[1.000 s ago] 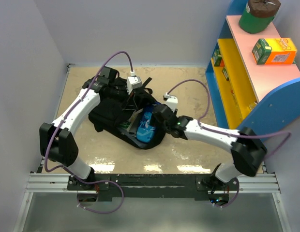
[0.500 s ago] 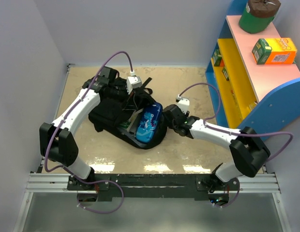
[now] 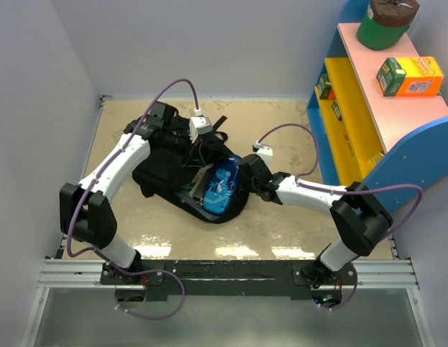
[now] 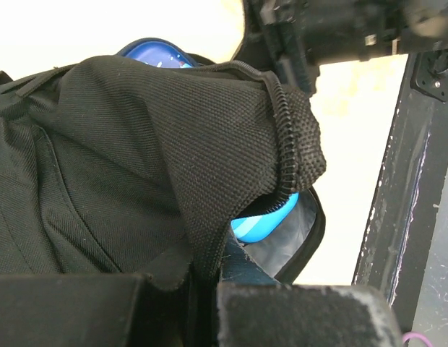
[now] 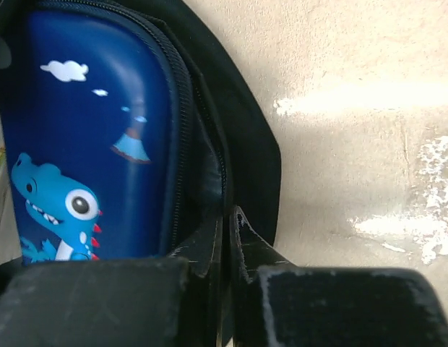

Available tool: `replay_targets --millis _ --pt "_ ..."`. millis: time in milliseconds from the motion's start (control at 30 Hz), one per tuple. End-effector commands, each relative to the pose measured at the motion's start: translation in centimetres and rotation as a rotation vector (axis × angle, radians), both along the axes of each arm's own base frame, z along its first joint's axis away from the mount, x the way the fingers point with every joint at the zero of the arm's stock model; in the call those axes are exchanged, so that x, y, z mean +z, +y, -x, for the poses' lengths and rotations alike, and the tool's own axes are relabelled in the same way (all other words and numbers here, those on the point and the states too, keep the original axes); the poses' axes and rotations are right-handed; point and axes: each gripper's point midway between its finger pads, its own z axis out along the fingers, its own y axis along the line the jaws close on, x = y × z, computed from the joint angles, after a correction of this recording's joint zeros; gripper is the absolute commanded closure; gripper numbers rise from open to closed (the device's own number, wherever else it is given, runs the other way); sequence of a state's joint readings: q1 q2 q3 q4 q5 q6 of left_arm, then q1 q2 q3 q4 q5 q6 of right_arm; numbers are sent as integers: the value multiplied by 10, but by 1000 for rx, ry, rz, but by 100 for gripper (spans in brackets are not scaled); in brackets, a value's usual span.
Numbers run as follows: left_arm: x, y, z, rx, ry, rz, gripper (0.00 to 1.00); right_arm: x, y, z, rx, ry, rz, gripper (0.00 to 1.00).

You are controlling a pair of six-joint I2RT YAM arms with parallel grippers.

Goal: Pack the student bag
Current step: Adjust the student bag at the center of the board.

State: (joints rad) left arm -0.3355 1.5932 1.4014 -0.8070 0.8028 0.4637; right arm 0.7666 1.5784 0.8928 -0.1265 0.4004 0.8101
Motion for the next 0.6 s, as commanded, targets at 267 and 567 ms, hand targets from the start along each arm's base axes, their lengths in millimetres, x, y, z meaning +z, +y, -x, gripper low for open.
replay_targets --millis 267,567 --pt "27 -5 8 -11 -54 60 96 175 7 -30 -26 -314 -119 100" --pt "30 -8 14 -29 -47 84 95 91 17 15 93 -120 -64 100"
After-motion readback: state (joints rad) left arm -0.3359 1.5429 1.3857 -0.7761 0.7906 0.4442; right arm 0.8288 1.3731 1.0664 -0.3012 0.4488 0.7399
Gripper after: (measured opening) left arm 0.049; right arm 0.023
